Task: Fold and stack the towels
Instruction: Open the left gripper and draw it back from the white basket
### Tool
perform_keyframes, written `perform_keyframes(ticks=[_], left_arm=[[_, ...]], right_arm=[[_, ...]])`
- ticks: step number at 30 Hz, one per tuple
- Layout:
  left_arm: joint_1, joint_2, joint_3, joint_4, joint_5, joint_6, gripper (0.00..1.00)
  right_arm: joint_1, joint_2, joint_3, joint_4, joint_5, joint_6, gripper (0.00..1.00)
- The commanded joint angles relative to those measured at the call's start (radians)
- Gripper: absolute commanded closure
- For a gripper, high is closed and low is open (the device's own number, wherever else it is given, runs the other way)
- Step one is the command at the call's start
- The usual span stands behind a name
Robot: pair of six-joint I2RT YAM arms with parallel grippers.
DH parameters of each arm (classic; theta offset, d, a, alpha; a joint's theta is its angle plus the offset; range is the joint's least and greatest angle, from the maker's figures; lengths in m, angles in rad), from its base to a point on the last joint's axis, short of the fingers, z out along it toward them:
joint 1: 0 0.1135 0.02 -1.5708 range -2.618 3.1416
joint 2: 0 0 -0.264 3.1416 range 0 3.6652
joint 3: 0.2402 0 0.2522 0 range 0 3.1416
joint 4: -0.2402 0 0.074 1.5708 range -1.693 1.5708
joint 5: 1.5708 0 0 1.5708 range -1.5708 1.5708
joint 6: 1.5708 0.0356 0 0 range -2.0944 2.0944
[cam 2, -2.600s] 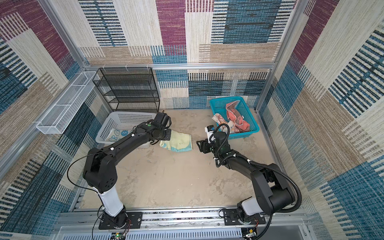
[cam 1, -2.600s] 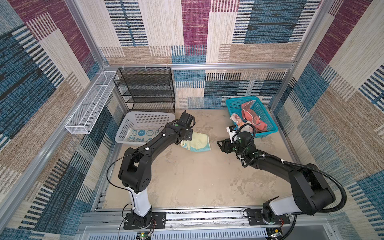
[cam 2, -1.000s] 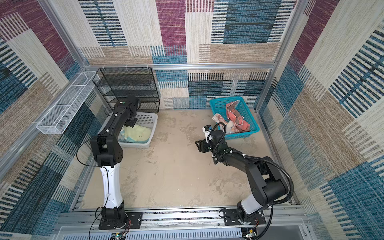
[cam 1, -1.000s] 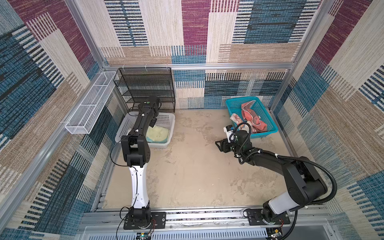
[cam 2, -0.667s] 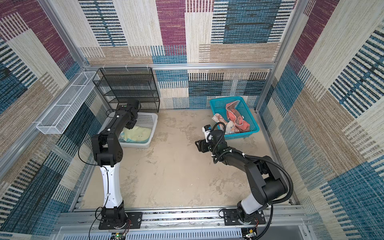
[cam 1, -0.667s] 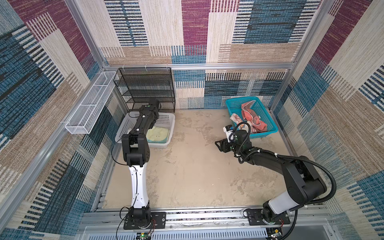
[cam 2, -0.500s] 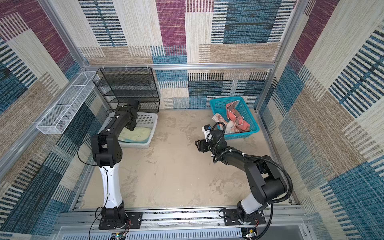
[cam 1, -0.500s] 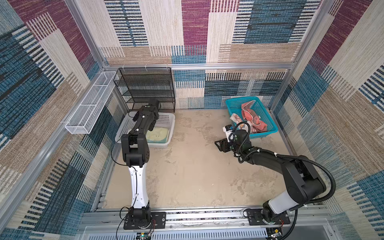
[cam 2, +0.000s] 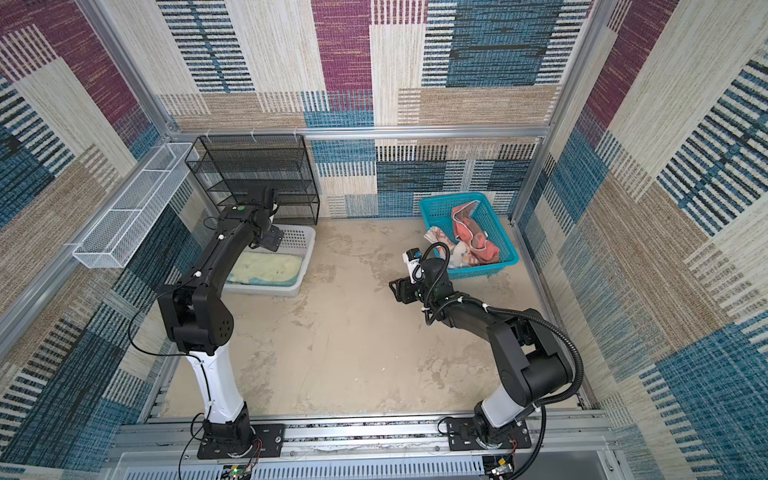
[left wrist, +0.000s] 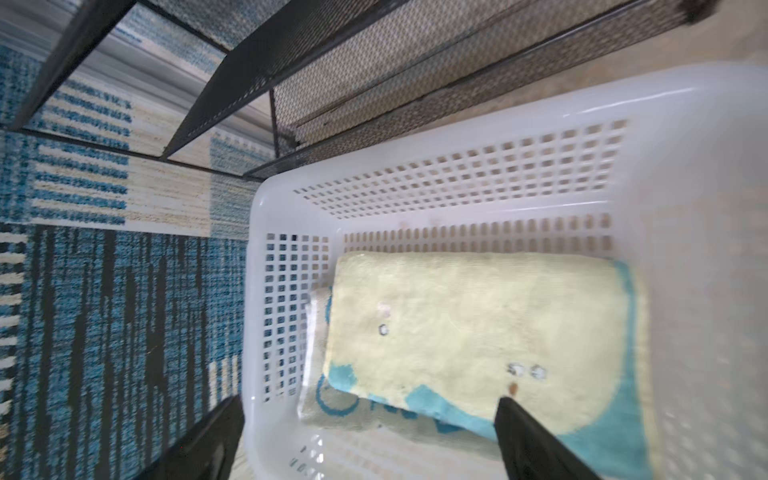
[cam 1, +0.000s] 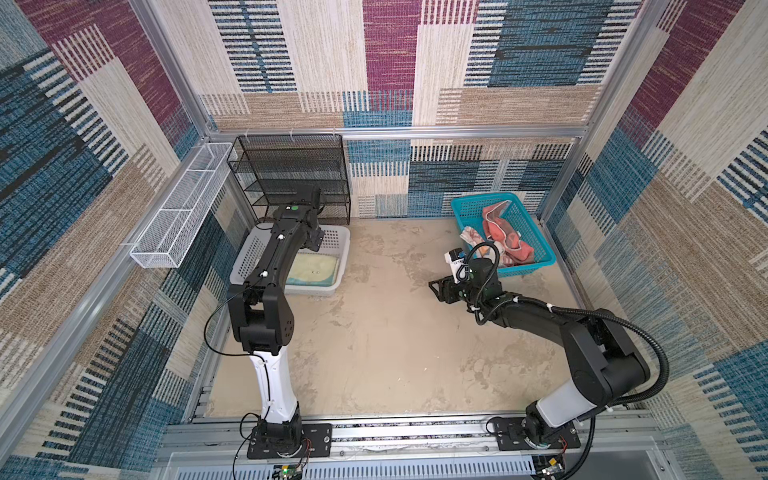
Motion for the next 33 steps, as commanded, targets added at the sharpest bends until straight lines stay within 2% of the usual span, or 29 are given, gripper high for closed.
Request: perform_keyframes(ticks=[1,8,16,19,23,31,33], left_arm=[[-0.053,-0.067,-0.066,0.039,0.138,-0.103,0.02],[-0.226,-0.209,-0.256,0.184,0.259,-0.165,0.02],[-0.367,-0.350,-0.513,0.397,0.368,-0.258,0.04],[-0.407,-0.408,-0.652,0.535,0.450,-0.282,0.04],[-0.447,-0.455,-0.776,0.652,0.503,-0.367,0.04],[-0.500,-0.475,-0.904,0.738,0.546,-0.435,0.04],[-0.508,-0.478,-0.924,0.754,0.548,-0.441,0.04]], right_arm=[[0.001,0.000,0.010,0.001,-0.013,-0.006,0.32],[0.001,0.007,0.045,-0.043,0.012,-0.017,0.32],[-0.001,0.020,0.091,-0.089,0.070,-0.026,0.31],[-0.012,0.035,0.121,-0.123,0.095,-0.023,0.31],[-0.037,0.043,0.158,-0.158,0.104,-0.021,0.30],[-0.090,0.008,0.234,-0.223,0.216,-0.014,0.28],[-0.111,-0.004,0.244,-0.228,0.256,-0.003,0.23]])
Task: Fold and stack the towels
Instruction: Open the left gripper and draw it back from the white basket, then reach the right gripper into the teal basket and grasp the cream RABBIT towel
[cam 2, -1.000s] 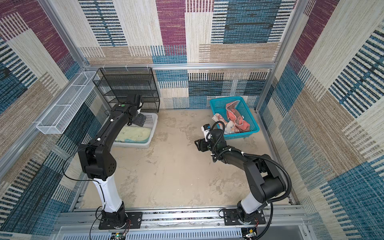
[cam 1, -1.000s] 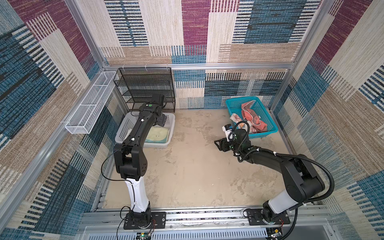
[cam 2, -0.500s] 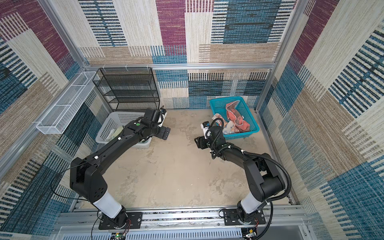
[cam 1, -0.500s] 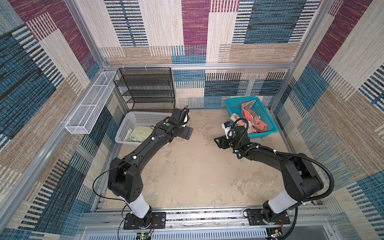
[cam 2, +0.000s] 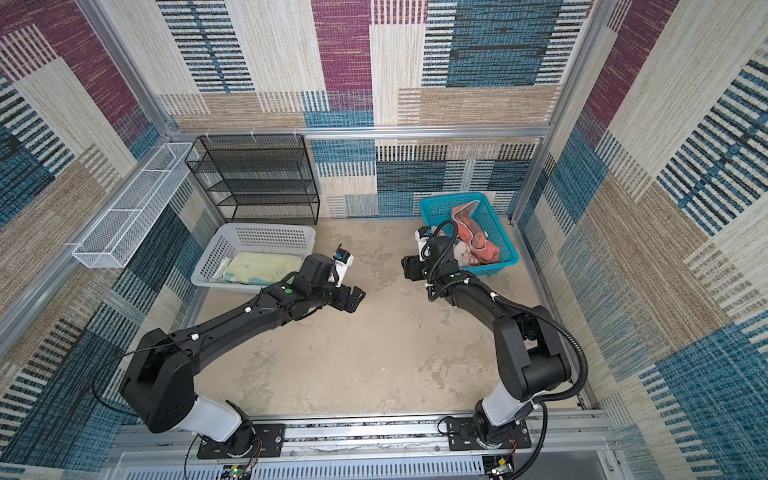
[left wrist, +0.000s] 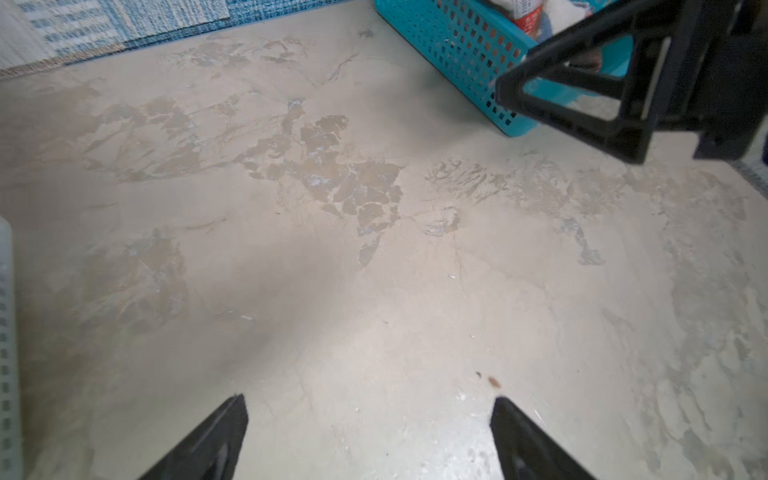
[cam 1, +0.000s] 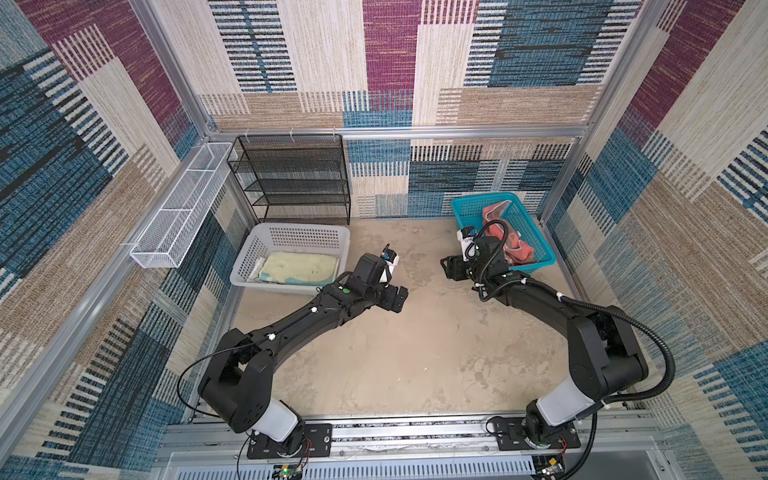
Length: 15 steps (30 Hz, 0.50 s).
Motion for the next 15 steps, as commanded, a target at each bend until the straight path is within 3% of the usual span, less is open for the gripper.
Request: perform_keyframes(ticks=[1,7,15], left_arm=[[-0.009,-0.011,-0.026,0.075,0.034,-0.046,0.05],[-0.017,-0.023,-0.054,0.076,0.021,-0.043,0.05],[-0.019,-0.030,-0.076,0.064,0.009,-0.033,0.05]], right_arm=[[-0.028,-0.023,0.018,-0.017,0.111,0.024,0.21],[-0.110,-0.032,0.078,-0.058,0.217,0.058,0.04],[-0.207,0.062,0.173,-0.159,0.276,0.133,0.04]])
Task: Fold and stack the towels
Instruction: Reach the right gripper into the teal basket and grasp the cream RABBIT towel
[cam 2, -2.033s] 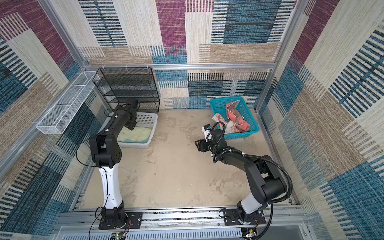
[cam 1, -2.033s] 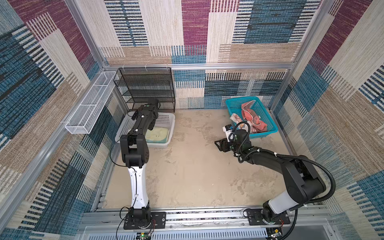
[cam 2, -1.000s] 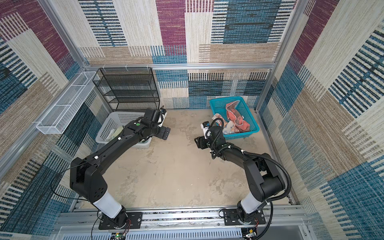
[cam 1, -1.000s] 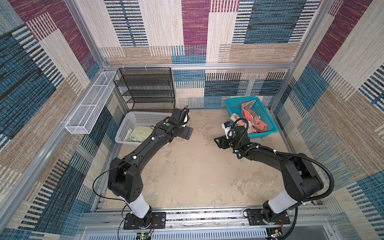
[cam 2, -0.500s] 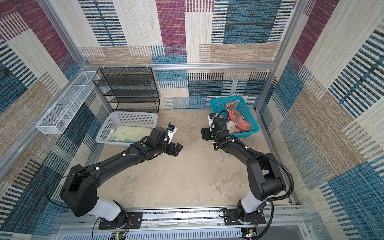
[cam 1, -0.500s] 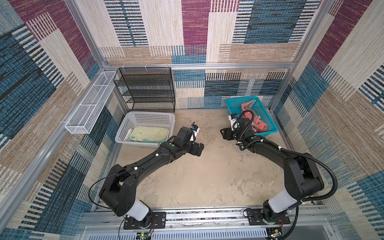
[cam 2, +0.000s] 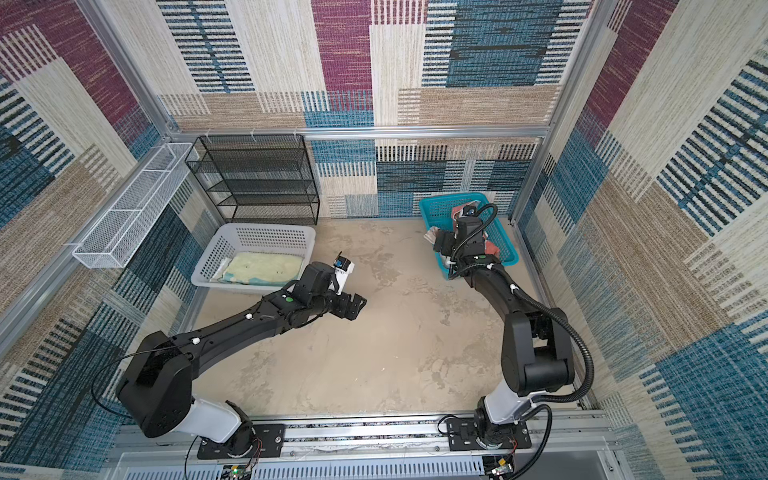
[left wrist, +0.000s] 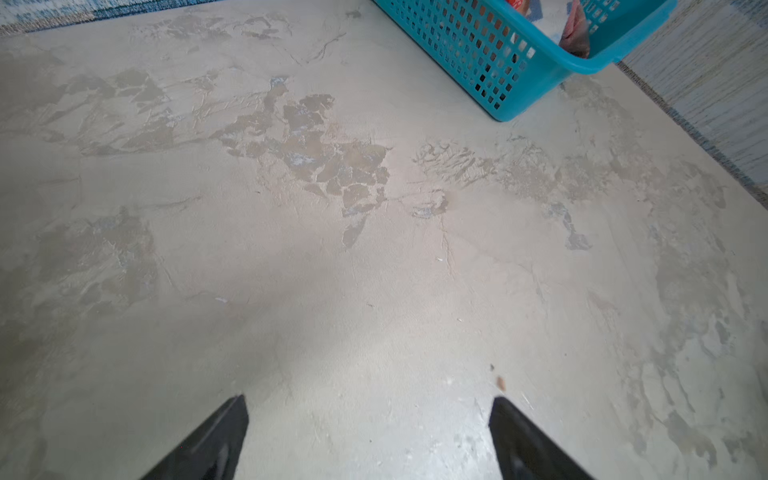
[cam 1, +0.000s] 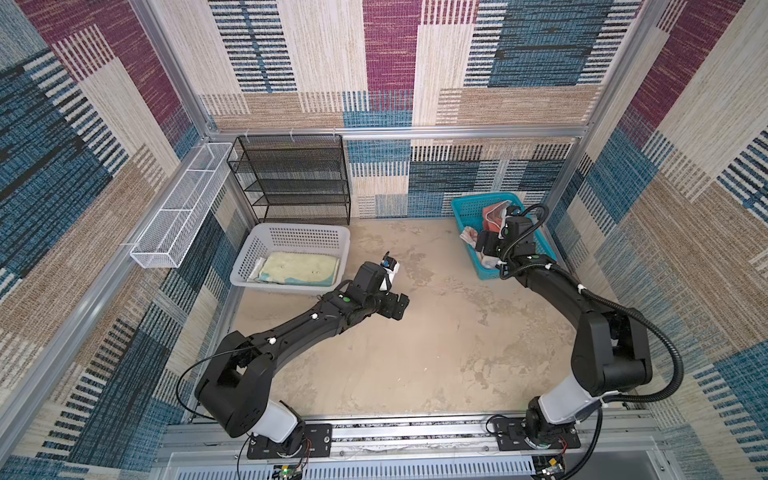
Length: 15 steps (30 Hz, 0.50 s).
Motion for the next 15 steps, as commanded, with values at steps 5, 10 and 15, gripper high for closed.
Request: perform_keyframes(ticks=[5,10,15], left_arm=[[-0.001,-0.007,-0.006,-0.023,-0.033,0.002,0.05],[-0.001,-0.011,-0.020,-0.020,-0.076,0.005,0.05],[-0.001,-0.009,-0.017,-0.038,-0.108,0.014,0.05]], right_arm=[[-0.051,0.078,0.016,-0.059,0.001,0.072,0.05],[-0.071,0.131,0.039,-0.065,-0.051,0.098,0.07],[-0.075,0.161,0.054,-0.061,-0.093,0.113,0.13]])
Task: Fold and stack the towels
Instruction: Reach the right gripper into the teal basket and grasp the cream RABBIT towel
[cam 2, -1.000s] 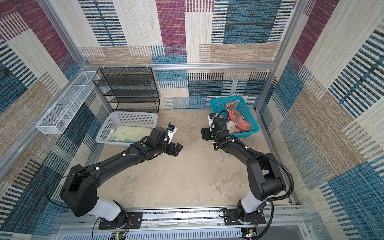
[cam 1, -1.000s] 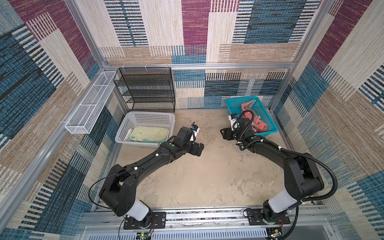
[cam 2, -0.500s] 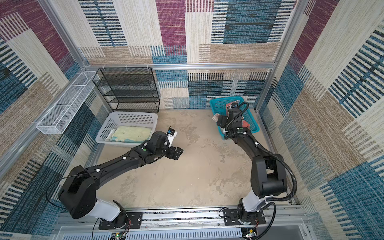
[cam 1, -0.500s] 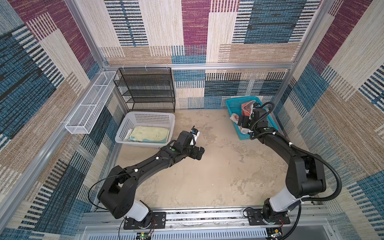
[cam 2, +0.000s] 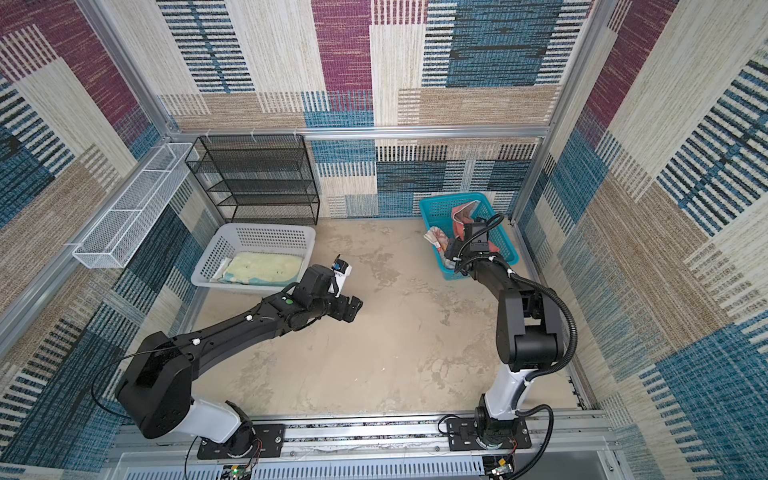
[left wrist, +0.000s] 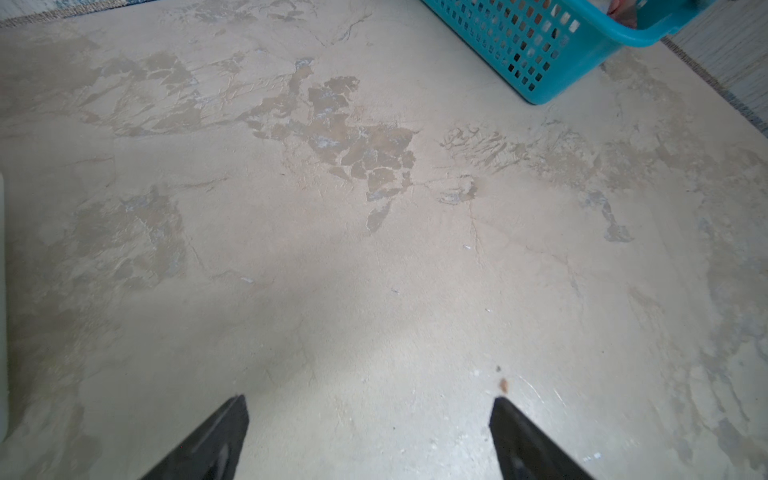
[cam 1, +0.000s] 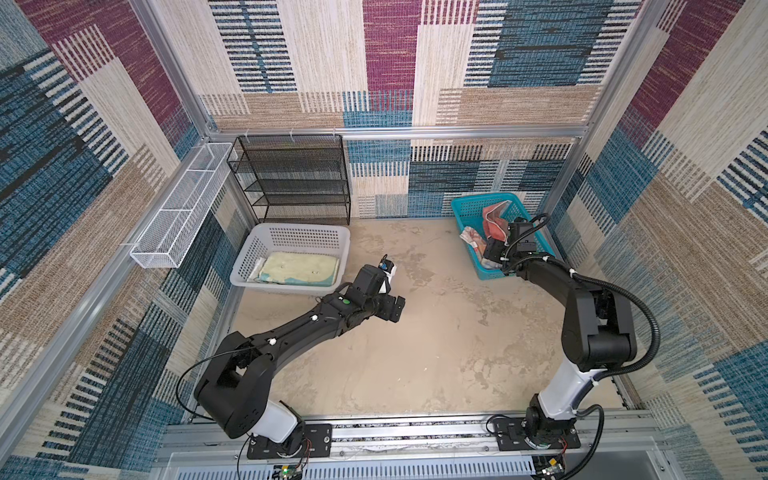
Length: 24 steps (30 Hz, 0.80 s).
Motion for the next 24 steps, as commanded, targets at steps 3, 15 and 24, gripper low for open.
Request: perform_keyframes(ticks=[3,15,24], left_arm=[[0.000,-0.002,0.008,-0.033,-0.040,0.017,0.05],[0.000,-0.006,0.003,-0.059,-0.083,0.025,0.05],[0.000,-0.039,-0.024,-0.018,-0.097,0.035,0.03]], right_arm=[[0.001,0.028,0.023,0.006,-0.074,0.032,0.21],[0.000,0.034,0.046,0.002,-0.105,0.029,1.00],[0.000,-0.121,0.039,0.026,-0.097,-0.073,1.00]])
